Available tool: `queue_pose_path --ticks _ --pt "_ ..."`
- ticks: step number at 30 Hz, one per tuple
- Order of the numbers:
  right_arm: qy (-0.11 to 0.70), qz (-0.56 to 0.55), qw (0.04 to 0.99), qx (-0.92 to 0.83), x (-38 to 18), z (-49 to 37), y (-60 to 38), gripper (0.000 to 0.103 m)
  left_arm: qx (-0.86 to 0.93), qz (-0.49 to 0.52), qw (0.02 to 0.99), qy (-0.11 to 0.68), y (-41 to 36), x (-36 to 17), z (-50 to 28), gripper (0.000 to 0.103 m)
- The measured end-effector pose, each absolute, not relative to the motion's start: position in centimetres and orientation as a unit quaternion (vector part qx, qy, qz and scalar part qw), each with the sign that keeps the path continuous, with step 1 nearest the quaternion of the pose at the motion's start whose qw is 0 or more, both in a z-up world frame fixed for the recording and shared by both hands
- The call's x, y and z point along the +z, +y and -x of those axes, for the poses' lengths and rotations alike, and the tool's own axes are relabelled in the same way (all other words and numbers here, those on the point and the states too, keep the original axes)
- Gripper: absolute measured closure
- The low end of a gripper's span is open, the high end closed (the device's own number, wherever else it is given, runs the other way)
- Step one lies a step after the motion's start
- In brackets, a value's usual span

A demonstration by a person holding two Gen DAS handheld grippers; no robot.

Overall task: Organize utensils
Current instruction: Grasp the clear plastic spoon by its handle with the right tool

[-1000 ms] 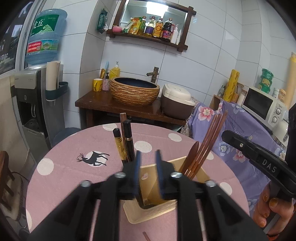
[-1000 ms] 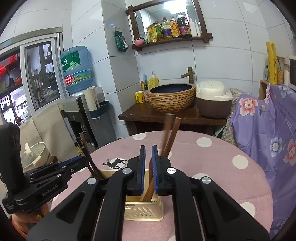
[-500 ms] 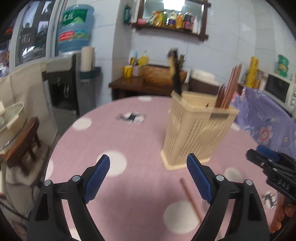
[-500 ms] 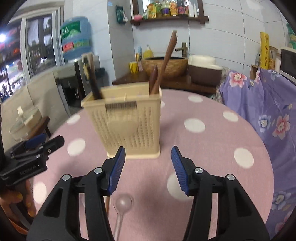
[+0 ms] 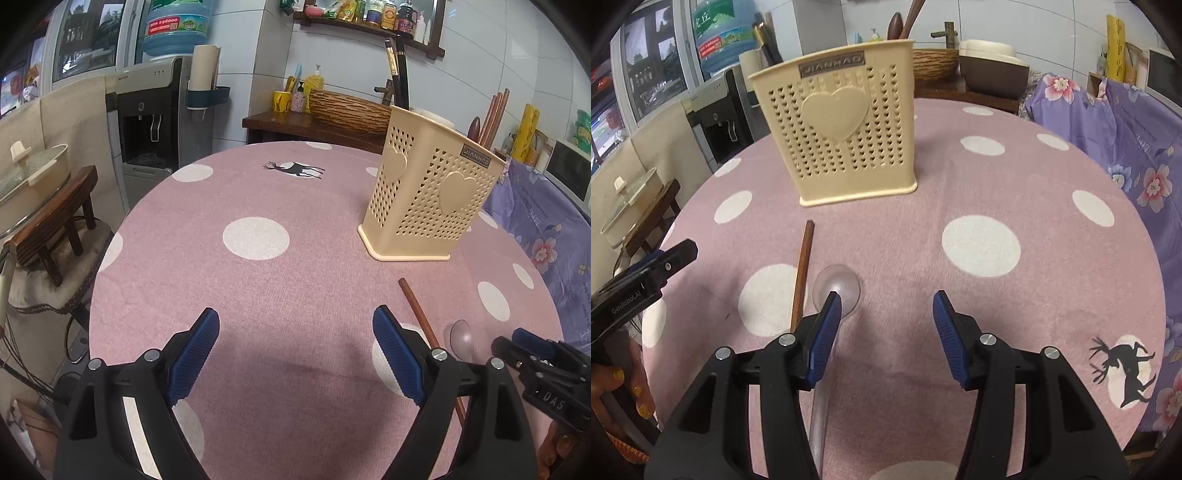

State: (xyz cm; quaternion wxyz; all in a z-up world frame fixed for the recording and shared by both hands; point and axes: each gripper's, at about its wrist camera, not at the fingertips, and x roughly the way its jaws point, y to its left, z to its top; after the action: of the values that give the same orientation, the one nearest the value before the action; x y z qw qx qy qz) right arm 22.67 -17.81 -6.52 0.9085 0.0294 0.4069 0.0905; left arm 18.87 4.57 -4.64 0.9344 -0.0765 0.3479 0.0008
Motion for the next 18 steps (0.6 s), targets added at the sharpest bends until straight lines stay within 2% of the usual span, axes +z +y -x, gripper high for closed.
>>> queue_pose_path --ticks 8,12,13,18 --pt "0.428 -0.001 0.897 0.11 -7.4 -23.1 -14.9 0.051 -0.005 0.078 0.935 0.345 4.4 -4.7 -18.2 0.019" --pt "0.442 0.009 0.89 0.106 -8.5 -23.3 -14.3 0.054 -0.002 0.082 0.934 0.346 4.7 -4.8 -18.1 0.019" --pt "0.441 0.015 0.892 0.104 -8.5 -23.2 -14.2 0.056 -0.002 0.083 0.934 0.346 4.8 -4.8 -18.1 0.019" --pt "0.443 0.028 0.891 0.093 -8.4 -22.6 -14.1 0.082 -0.007 0.088 0.933 0.35 4.6 -4.9 -18.3 0.019"
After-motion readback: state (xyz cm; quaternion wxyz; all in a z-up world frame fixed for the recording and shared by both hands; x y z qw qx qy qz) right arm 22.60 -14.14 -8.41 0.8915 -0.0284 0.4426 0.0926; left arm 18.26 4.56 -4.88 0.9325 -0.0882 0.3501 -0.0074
